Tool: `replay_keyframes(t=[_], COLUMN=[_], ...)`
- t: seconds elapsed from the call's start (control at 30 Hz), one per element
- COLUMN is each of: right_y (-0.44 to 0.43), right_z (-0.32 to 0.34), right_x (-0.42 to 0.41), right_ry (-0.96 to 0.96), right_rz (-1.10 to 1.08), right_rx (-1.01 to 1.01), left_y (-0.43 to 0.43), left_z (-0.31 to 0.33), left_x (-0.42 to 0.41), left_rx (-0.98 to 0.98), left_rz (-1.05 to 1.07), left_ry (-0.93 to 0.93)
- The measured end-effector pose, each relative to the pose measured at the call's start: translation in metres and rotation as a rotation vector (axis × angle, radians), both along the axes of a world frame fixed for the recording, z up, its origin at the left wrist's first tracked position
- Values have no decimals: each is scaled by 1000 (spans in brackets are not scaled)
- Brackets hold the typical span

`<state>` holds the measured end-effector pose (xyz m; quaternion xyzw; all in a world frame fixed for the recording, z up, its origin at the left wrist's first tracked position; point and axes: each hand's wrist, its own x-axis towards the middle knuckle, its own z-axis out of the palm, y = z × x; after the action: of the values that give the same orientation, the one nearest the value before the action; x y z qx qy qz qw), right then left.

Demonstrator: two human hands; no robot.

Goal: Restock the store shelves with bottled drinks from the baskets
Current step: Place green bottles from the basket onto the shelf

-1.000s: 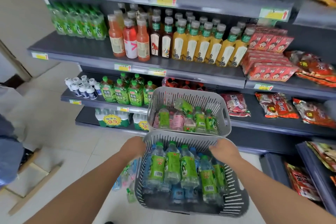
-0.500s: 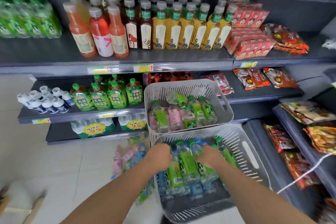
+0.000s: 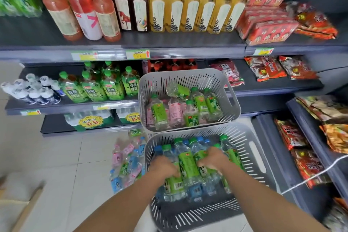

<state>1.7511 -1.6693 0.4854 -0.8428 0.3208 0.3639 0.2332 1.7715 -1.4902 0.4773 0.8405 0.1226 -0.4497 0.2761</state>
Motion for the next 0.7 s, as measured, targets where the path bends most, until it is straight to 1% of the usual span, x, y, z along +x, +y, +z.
replay_keyframes(t=[0.07, 0.13, 0.2, 0.3, 0.4, 0.5, 0.6, 0.7], right_y=[-7, -15, -21, -23, -17, -6, 12, 40], right_z=[7, 14, 25, 45, 69, 88, 108, 128], right_x=[4, 6, 8, 10, 13, 16, 20, 25], right_ry=[23, 44, 46, 57, 44, -11, -91, -223], right_rz=[-2, -81, -154, -125, -121, -95, -124, -179], right_rx=[18, 111, 192, 304, 416, 473, 522, 557], left_y=[-2, -5, -6, -8, -5, 10, 40, 82], left_z=[5, 10, 16, 30, 54, 78, 118, 138], left_x=[1, 1, 0, 4, 15, 29, 32, 35], left_rx=[-44, -87, -135, -325, -512, -644, -756, -775], left_rz=[42, 113, 100, 128, 229, 257, 279, 358], left_ry=[40, 32, 27, 47, 71, 62, -4, -89])
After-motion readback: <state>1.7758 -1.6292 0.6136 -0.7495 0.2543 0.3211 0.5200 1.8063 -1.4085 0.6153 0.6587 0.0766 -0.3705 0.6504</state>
